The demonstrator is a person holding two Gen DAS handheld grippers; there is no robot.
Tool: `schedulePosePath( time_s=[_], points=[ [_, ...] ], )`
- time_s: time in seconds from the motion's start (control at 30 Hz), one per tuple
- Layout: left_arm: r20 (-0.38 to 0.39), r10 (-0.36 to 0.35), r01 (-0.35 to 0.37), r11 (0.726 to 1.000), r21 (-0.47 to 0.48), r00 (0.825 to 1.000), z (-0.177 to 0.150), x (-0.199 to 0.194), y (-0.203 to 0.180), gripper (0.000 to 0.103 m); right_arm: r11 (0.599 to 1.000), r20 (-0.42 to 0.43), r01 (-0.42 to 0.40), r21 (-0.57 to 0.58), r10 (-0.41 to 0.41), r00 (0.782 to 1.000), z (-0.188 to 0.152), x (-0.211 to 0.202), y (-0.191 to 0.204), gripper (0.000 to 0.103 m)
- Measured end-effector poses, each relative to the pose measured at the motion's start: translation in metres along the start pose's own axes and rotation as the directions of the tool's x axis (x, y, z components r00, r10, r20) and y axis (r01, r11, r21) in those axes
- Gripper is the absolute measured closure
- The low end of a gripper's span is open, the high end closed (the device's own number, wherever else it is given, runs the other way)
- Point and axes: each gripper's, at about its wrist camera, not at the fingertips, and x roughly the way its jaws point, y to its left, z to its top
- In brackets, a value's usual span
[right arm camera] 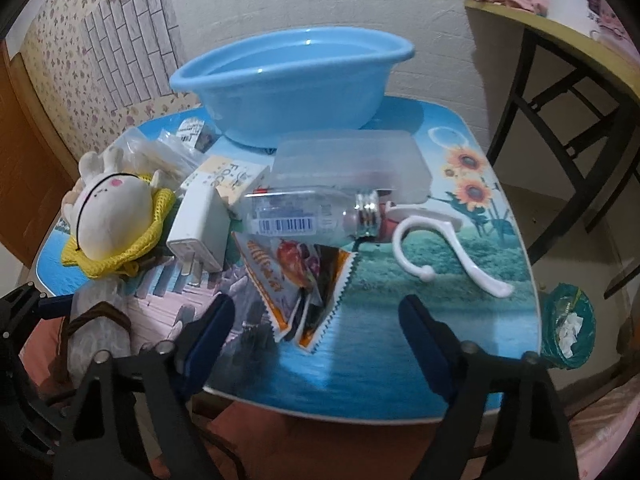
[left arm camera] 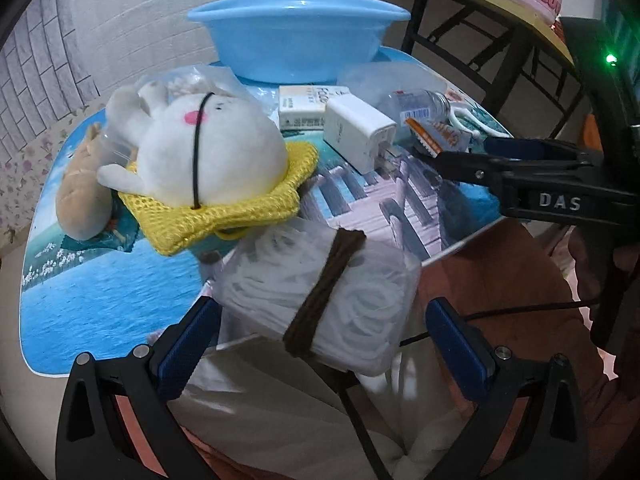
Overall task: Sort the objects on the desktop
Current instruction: 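Grasp the clear cable box with the left tool while the right tool reaches for a snack packet, then lift the cable box with the left tool while the right tool grasps the orange snack packet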
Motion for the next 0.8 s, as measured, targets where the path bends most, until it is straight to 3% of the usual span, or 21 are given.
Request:
schedulePosePath(
  time_s=[0.1, 0.17, 0.23, 0.3, 0.4, 0.57, 0.8],
  points=[
    [0.016, -0.007, 0.008, 1.000, -0.025, 1.000, 0.000, -0.002, 0.006, 0.001, 1.000, -0.006, -0.008, 0.005, 0.008, 1.000, 0.002, 0.004, 0.000, 0.024],
    [0.030, 0.006, -0.005, 1.000, -0.026, 1.000, 0.001, -0.004, 0.008, 0.015, 1.000, -0.010, -0.011, 0.010, 0.011, 1.000, 0.003, 0.008, -0.001, 0.027],
    [0.028, 0.006, -0.005, 1.000, -0.022, 1.000, 0.001, -0.004, 0.007, 0.015, 1.000, -0.004, -0.005, 0.005, 0.005, 1.000, 0.003, 0.009, -0.002, 0.036],
    [0.027, 0.010, -0.010, 1.000, -0.010, 1.000, 0.001, -0.003, 0.006, 0.015, 1.000, 0.005, -0.030, 0.000, 0.030, 1.000, 0.004, 0.008, -0.001, 0.056],
    [0.031, 0.019, -0.019, 0.999, -0.027, 0.999, 0.002, -0.006, 0.010, 0.015, 0.999, 0.018, -0.038, -0.018, 0.038, 0.999, 0.004, 0.004, 0.000, 0.070],
    [0.041, 0.077, -0.074, 0.995, -0.073, 0.996, 0.001, -0.014, 0.028, 0.015, 0.998, 0.012, -0.036, -0.042, 0.036, 0.999, 0.000, -0.001, 0.002, 0.073],
    [0.030, 0.176, -0.167, 0.966, -0.196, 0.984, -0.006, -0.016, 0.060, 0.015, 0.998, 0.004, -0.031, -0.046, 0.031, 1.000, -0.002, -0.007, 0.004, 0.073]
  ],
)
